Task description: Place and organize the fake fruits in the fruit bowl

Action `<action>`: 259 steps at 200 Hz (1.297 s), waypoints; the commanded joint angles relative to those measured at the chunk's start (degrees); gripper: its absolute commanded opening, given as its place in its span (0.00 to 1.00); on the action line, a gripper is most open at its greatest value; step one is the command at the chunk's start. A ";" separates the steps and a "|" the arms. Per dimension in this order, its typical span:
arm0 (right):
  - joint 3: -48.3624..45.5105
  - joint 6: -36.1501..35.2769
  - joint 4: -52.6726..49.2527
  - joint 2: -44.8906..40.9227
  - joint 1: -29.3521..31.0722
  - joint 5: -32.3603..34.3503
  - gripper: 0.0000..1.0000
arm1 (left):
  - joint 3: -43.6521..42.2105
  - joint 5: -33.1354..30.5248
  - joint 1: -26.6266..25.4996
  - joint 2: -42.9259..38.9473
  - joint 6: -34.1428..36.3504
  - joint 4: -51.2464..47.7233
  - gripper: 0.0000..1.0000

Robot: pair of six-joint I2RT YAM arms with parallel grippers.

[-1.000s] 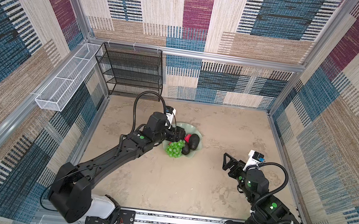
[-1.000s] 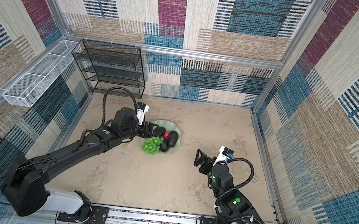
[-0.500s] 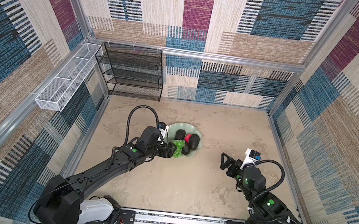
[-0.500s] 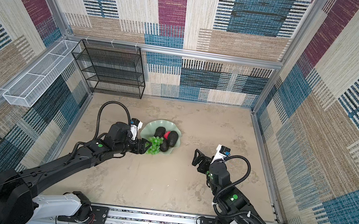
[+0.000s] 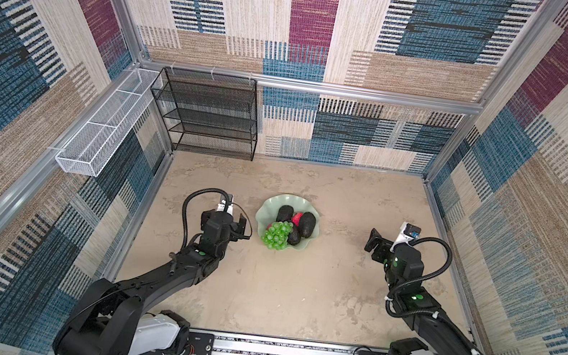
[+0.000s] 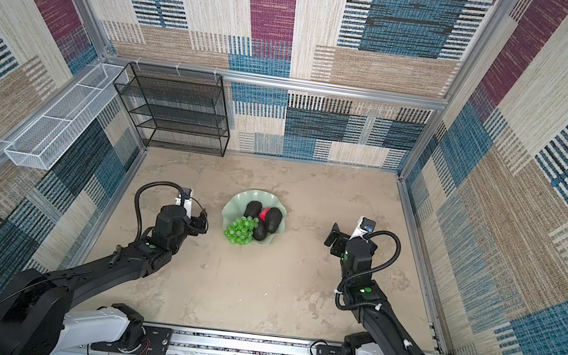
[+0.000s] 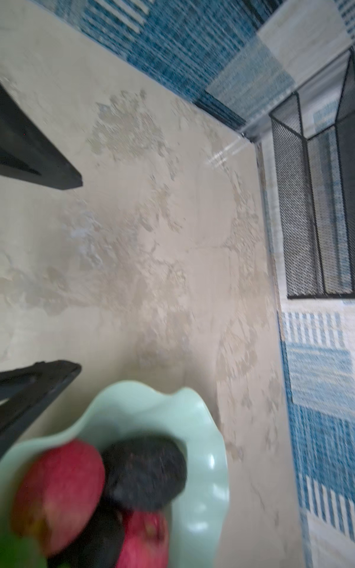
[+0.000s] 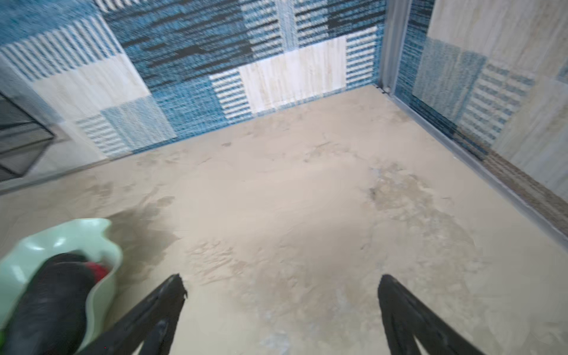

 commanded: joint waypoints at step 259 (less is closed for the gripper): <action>-7.72 -16.15 58.77 32.82 -12.00 -14.34 1.00 | -3.32 10.97 19.76 19.99 2.59 28.57 0.99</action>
